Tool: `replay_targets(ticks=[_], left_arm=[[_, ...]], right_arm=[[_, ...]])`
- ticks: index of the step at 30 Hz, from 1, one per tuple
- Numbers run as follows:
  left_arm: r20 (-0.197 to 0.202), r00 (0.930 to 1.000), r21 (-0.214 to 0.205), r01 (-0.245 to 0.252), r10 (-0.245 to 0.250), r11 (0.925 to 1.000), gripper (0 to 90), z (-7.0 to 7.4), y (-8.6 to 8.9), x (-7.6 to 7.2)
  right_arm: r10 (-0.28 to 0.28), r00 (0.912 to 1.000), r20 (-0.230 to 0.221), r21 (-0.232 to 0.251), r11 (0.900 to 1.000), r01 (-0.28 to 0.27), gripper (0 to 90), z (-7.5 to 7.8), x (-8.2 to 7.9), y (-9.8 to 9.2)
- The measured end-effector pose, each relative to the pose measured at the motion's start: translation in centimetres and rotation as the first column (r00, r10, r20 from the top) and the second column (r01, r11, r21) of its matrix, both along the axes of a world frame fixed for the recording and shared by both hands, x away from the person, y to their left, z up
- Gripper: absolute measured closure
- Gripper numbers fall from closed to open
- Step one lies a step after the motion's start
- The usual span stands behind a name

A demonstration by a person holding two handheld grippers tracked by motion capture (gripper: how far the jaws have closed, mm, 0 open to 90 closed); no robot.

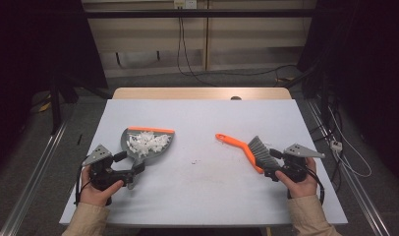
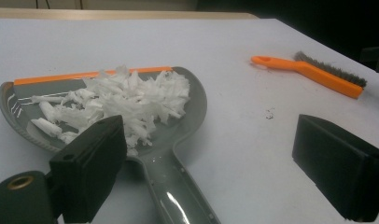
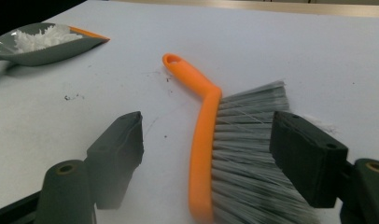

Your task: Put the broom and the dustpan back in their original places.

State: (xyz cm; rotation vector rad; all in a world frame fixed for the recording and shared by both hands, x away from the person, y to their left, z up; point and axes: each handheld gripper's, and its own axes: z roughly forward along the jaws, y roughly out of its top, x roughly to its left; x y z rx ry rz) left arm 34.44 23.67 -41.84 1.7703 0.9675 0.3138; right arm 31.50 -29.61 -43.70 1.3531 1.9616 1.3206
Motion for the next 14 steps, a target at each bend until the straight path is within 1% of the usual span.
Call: replay_targets(ticks=[1, 4, 5, 7, 11, 12, 14], left_arm=[[0.002, 1.0, 0.002, 0.002, -0.002, 1.0, 9.6, 0.01, 0.07, -0.05], [0.018, 0.9998, -0.006, -0.001, 0.001, 1.0, 9.7, 0.0, 0.34, -0.18], [0.014, 0.9999, -0.006, -0.003, 0.003, 1.0, 9.4, 0.01, 0.44, -0.2], [0.017, 0.9998, -0.017, -0.009, 0.009, 0.9998, 9.3, -0.04, 0.47, -0.17], [0.008, 1.0, -0.006, 0.002, -0.002, 1.0, 9.3, -0.21, 0.25, -0.08], [0.008, 1.0, -0.007, 0.002, -0.002, 1.0, 9.3, -0.26, 0.24, -0.08], [0.003, 1.0, -0.007, 0.005, -0.005, 1.0, 9.3, -0.32, 0.25, -0.05]], right_arm=[[-0.001, 1.0, -0.009, -0.005, 1.0, 0.001, 26.2, -0.06, -0.08, -0.08], [0.0, 0.9999, -0.013, 0.002, 1.0, 0.0, 26.2, -0.19, -0.22, -0.25], [0.001, 0.9999, -0.013, 0.001, 1.0, -0.001, 26.2, -0.22, -0.25, -0.28], [0.0, 0.9999, -0.013, -0.001, 1.0, 0.0, 26.2, -0.31, -0.29, -0.28], [-0.001, 0.9997, -0.024, -0.008, 1.0, 0.001, 26.2, -0.53, -0.2, -0.23], [0.0, 0.9997, -0.024, -0.017, 0.9999, 0.0, 26.2, -0.58, -0.17, -0.21], [0.003, 0.9996, -0.027, -0.018, 0.9998, -0.003, 26.2, -0.58, -0.15, -0.09]])
